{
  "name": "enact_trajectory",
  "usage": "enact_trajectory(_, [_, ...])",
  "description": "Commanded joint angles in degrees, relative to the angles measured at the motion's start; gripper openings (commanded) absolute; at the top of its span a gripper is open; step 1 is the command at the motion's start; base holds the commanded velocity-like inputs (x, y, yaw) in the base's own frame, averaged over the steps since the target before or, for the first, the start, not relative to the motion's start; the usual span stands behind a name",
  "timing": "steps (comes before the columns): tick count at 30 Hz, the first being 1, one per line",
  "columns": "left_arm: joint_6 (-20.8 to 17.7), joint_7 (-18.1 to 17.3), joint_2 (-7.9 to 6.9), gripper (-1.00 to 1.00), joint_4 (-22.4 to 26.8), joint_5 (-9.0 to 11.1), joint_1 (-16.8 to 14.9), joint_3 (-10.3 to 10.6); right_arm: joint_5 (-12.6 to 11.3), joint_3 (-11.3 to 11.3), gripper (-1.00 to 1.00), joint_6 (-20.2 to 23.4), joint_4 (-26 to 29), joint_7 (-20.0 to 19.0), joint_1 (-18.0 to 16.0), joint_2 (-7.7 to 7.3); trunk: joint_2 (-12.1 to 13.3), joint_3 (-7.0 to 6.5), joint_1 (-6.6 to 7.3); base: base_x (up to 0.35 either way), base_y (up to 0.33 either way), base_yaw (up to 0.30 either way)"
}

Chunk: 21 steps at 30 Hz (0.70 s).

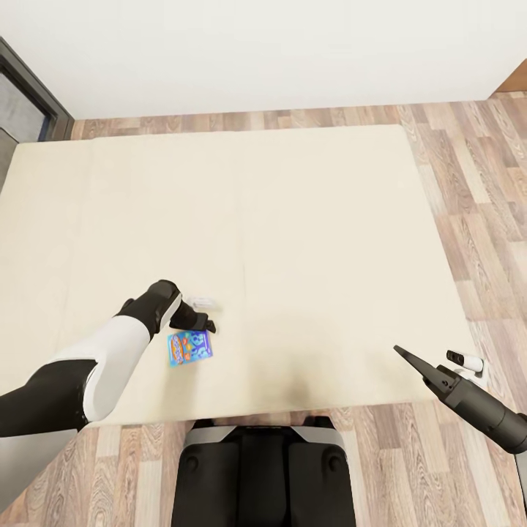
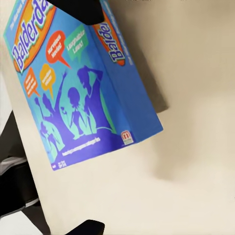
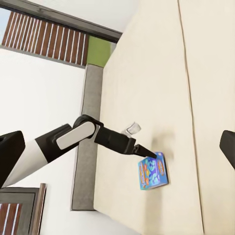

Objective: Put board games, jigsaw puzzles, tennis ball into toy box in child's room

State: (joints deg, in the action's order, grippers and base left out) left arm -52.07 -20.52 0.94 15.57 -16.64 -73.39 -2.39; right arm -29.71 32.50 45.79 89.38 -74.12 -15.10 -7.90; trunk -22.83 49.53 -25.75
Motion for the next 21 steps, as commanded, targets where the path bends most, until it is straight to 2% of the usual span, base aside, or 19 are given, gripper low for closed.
enact_trajectory(1, [-0.2, -0.4, 0.03, 1.00, 0.1, -0.6, 0.0, -0.2, -0.2, 0.0, 1.00, 0.4, 0.0, -0.1, 0.0, -0.01, -0.1, 0.02, -0.03, 0.000, 0.000, 0.000])
enact_trajectory(21, [-0.1, -0.3, 0.03, 1.00, 0.1, -0.6, 1.0, -0.2, -0.2, 0.0, 1.00, 0.5, 0.0, -0.1, 0.0, -0.01, -0.1, -0.88, -0.03, 0.000, 0.000, 0.000])
